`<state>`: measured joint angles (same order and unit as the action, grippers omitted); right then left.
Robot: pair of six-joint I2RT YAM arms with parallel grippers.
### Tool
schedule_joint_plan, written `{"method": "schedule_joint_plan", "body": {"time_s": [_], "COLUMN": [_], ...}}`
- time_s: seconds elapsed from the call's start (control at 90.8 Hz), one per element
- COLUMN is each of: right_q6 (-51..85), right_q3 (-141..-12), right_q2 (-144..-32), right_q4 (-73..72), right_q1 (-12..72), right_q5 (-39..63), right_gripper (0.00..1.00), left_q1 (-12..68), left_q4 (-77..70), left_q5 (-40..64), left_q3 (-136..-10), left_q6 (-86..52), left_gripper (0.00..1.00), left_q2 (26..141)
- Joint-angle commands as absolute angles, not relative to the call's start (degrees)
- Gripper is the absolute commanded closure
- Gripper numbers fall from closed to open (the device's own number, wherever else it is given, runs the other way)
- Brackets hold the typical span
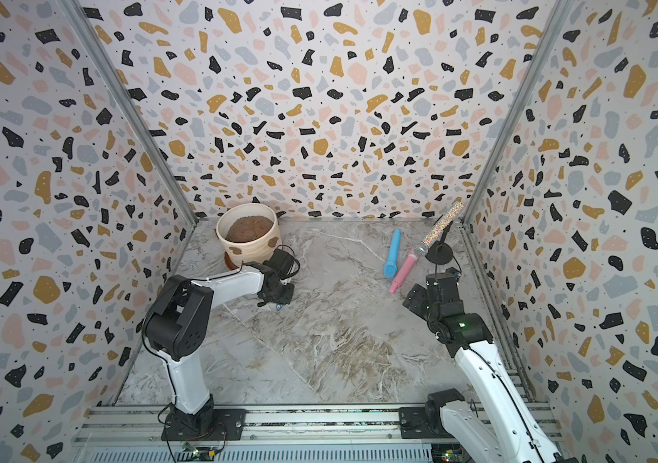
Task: Scrub the dried mud off the ceramic pot
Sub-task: Move the brush to the center of the board.
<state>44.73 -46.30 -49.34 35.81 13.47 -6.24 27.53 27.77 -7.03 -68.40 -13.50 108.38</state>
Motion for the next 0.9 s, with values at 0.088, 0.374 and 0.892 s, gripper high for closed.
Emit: {"method": "schedule_joint_plan", "body": {"time_s": [0.088, 0.374, 0.892], "right_q6": [45.5, 45.4, 46.1], "right_q3": [-44.4, -47.6, -57.2], "right_q2": [-50.9, -54.6, -67.3], "right_q4": [34.7, 39.8, 52.1], "right_q1": [13.7, 13.7, 13.9], "right_q5": [-4.2, -5.5, -0.7], "right_gripper": [0.21, 0.21, 0.03], "left_q1": [32.9, 48.1, 57.4], "left_q4": [31.2, 30.3, 33.0], "left_q5": [-6.1, -5.7, -0.2], "left_q3": [-67.0, -68.7, -74.6], "left_q6": [-11.9, -11.1, 3.6], "left_gripper": [0.76, 0.76, 0.34], "left_q2": [105.5, 107.4, 101.6]}}
